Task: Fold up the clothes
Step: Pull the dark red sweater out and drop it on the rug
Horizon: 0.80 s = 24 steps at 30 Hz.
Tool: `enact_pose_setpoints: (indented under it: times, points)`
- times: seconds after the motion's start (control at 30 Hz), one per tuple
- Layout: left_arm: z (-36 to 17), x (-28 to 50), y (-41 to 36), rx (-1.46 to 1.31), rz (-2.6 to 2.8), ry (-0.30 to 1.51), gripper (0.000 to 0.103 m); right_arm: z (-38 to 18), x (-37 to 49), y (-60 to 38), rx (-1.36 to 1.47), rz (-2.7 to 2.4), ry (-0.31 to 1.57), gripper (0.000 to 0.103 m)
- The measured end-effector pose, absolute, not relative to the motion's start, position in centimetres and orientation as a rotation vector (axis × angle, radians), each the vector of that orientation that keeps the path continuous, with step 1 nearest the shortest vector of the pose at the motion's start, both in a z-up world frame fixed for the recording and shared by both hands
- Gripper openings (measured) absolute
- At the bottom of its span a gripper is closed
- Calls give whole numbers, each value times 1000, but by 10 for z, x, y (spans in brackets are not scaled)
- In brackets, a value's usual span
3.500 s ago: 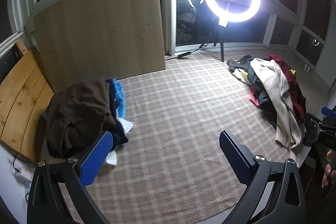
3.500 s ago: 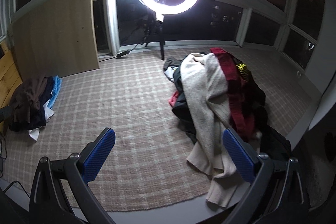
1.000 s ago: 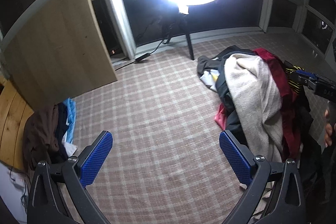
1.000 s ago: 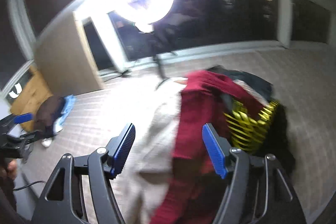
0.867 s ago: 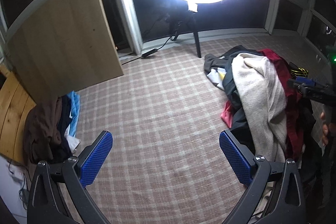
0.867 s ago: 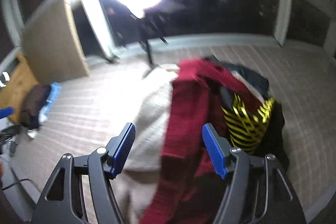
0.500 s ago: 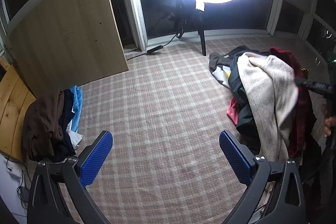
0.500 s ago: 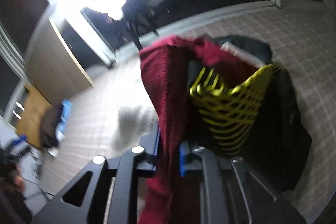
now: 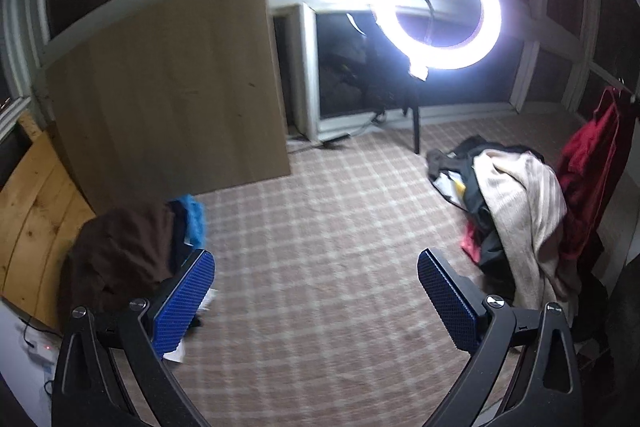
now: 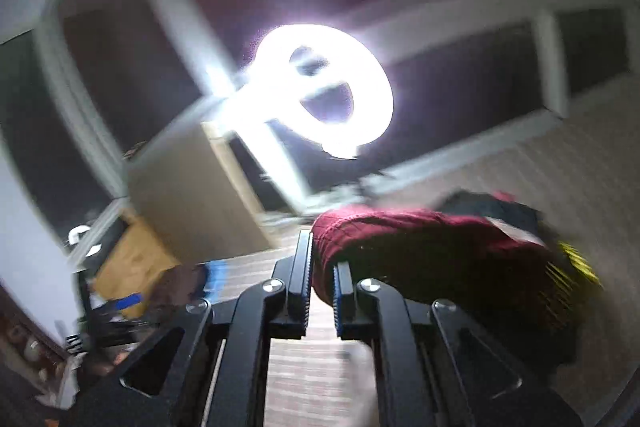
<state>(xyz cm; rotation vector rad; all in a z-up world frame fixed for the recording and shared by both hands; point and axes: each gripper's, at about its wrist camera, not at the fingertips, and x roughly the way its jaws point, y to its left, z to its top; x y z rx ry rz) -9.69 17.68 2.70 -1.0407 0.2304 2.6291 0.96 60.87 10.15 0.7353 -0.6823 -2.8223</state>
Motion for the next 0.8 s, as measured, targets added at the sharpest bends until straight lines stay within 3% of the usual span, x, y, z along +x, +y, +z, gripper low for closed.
enact_pose_setpoints:
  times: [0.23,0.37,0.6,0.73,0.8]
  points:
    - [32,-96,99,-1029,2706,172,102,142,-32,472,681,-2686,-437,6]
    - [28,-96,53,-1052,2750,134,102,147,-49,438,693,-2590,-508,6]
    - [20,-100,-4,-1087,2787,64,102,167,-62,375,673,-2508,-444,6]
    - [7,-109,-4,-1126,2762,117,102,120,-76,388,866,-2602,-439,6]
    - [-1,-116,2,-1155,2731,144,102,79,-91,404,1066,-2710,-345,7]
